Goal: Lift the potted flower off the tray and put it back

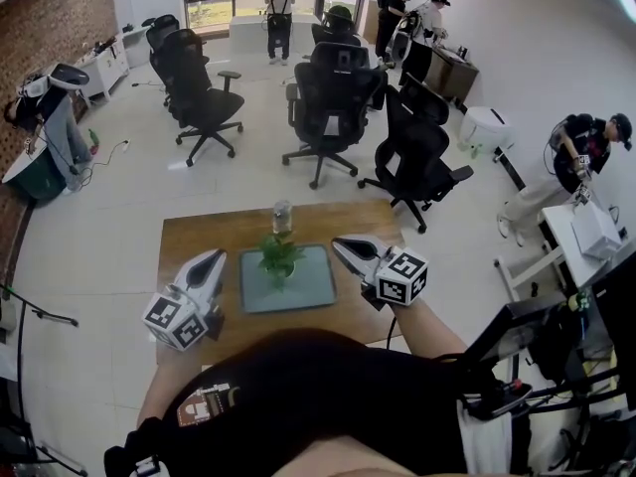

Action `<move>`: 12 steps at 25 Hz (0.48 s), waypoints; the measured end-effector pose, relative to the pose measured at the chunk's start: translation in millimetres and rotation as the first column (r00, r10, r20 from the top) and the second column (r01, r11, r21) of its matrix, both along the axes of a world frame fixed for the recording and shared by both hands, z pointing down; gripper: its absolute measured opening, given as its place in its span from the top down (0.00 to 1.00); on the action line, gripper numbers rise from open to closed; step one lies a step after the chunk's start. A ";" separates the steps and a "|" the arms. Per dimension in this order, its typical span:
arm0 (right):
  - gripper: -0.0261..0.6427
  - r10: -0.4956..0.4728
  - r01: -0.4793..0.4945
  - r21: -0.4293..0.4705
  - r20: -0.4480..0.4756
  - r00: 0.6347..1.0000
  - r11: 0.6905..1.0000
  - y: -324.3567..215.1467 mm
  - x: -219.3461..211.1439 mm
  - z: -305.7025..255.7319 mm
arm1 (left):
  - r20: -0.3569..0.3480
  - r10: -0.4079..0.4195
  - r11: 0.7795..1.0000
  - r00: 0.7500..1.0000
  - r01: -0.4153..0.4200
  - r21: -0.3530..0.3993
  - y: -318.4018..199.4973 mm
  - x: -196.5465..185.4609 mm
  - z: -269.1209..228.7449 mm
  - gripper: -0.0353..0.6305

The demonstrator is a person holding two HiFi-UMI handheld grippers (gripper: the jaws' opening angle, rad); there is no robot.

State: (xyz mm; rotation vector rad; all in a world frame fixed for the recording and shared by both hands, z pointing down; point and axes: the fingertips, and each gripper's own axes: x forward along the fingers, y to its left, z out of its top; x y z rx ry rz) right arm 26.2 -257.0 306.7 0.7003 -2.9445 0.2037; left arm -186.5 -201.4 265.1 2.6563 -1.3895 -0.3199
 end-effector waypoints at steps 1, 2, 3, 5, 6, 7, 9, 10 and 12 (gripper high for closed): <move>0.94 -0.002 0.002 0.001 -0.002 1.000 1.000 0.8 -1.5 0.0 | 0.002 -0.002 1.000 1.000 0.002 0.001 0.8 -1.6 0.3 0.95; 0.94 -0.005 0.005 0.002 -0.003 1.000 1.000 0.7 -3.1 -0.5 | 0.002 -0.009 1.000 1.000 0.009 0.000 0.9 -4.1 0.9 0.95; 0.94 -0.006 0.006 0.004 -0.003 1.000 1.000 -0.1 -4.2 -1.0 | -0.001 -0.017 1.000 1.000 0.017 -0.004 0.8 -6.0 0.7 0.95; 0.94 -0.005 0.005 0.008 -0.005 1.000 1.000 -1.4 -3.9 -1.1 | -0.009 -0.025 1.000 1.000 0.025 -0.018 0.6 -5.3 -1.0 0.95; 0.94 -0.004 0.004 0.008 -0.007 1.000 1.000 -1.6 -3.5 -0.2 | -0.010 -0.025 0.999 1.000 0.025 -0.023 0.7 -4.3 -1.0 0.95; 0.94 -0.004 0.005 0.008 -0.008 1.000 1.000 -1.7 -3.8 1.1 | -0.011 -0.025 0.999 1.000 0.025 -0.026 1.2 -4.2 -0.4 0.95; 0.94 -0.013 0.013 0.006 -0.015 1.000 1.000 -1.7 -7.3 4.2 | -0.019 -0.032 0.999 0.999 0.031 -0.027 2.7 -6.5 1.3 0.95; 0.94 -0.019 0.019 0.005 -0.020 1.000 1.000 -1.9 -9.3 5.1 | -0.024 -0.035 0.999 0.999 0.034 -0.026 3.0 -7.5 1.5 0.95; 0.94 -0.026 0.026 0.005 -0.027 0.999 1.000 -2.1 -10.5 5.2 | -0.029 -0.033 0.999 0.999 0.033 -0.026 1.4 -6.2 2.0 0.95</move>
